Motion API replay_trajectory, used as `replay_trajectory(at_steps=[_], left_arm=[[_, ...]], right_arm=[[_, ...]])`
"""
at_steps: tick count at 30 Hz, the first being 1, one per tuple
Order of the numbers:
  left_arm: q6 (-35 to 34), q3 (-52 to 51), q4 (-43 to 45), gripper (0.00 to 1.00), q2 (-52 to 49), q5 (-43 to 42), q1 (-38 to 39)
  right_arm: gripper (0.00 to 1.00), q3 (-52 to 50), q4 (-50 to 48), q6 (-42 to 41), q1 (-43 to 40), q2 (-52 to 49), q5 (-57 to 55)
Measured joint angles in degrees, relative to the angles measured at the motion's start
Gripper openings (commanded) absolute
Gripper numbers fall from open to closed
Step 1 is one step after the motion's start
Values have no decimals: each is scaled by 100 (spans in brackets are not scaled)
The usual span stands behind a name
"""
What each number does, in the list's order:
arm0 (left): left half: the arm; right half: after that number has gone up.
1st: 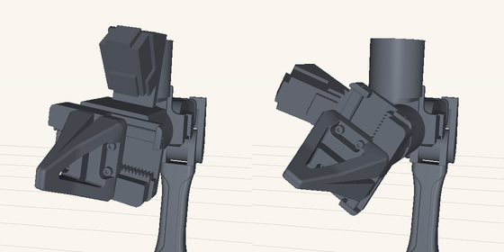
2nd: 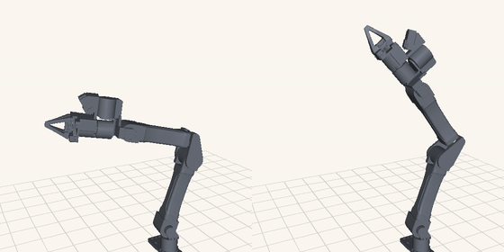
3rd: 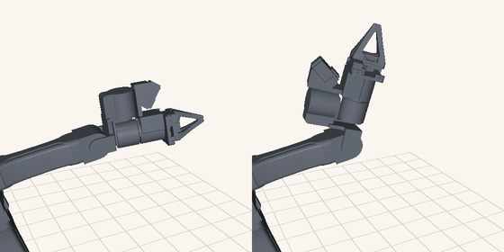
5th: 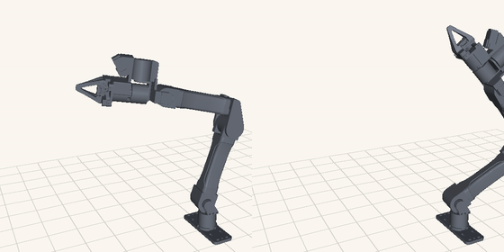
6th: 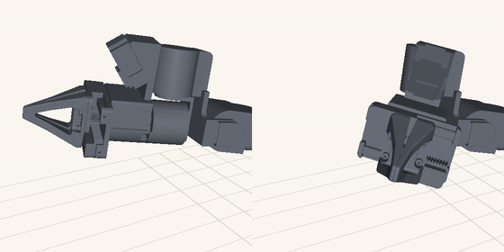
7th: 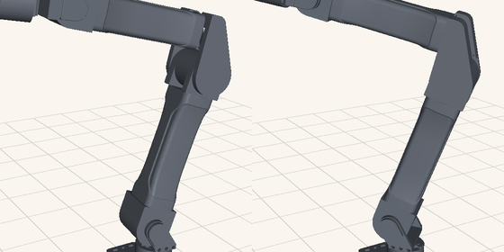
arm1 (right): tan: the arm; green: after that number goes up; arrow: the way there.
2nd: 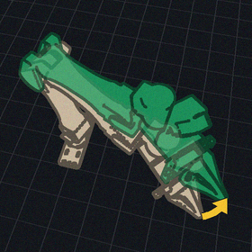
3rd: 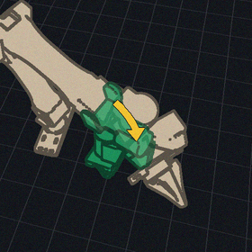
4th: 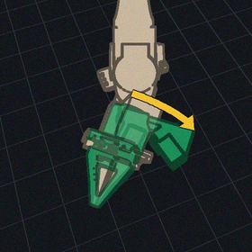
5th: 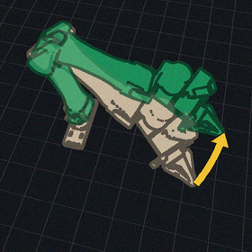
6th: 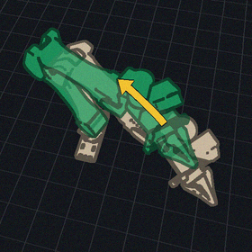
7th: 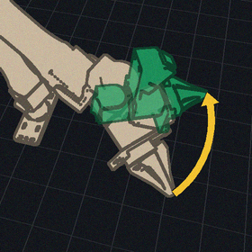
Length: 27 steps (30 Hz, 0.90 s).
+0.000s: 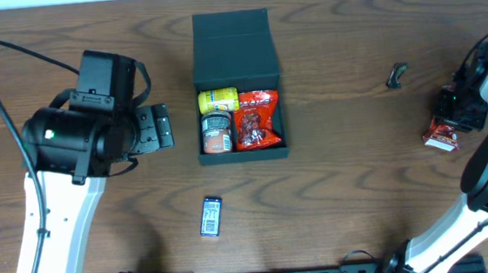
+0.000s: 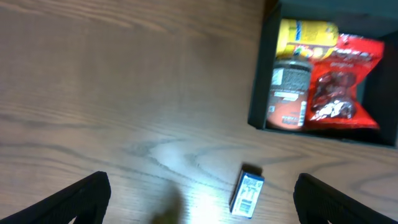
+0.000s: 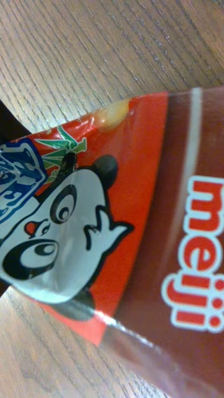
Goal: Pack container
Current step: 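Lift the Hello Panda box and carry it over the black box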
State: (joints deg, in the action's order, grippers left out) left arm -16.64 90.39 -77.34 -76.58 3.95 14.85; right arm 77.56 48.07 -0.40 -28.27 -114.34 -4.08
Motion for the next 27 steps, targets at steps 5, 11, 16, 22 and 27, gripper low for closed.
replay_trajectory(at_steps=[5,11,16,22,27], left_arm=[[0,-74,0,95,-2,138,0],[0,-74,0,95,22,254,0],[0,-74,-17,95,85,256,0],[-2,-74,-26,95,96,273,0],[-2,-74,-24,95,168,293,0]], right_arm=[[5,31,46,-66,0,0,0],[1,26,103,-160,0,273,221],[1,20,179,-208,0,1108,772],[1,22,511,-339,151,2673,1801],[1,22,951,-619,1143,3860,2389]])
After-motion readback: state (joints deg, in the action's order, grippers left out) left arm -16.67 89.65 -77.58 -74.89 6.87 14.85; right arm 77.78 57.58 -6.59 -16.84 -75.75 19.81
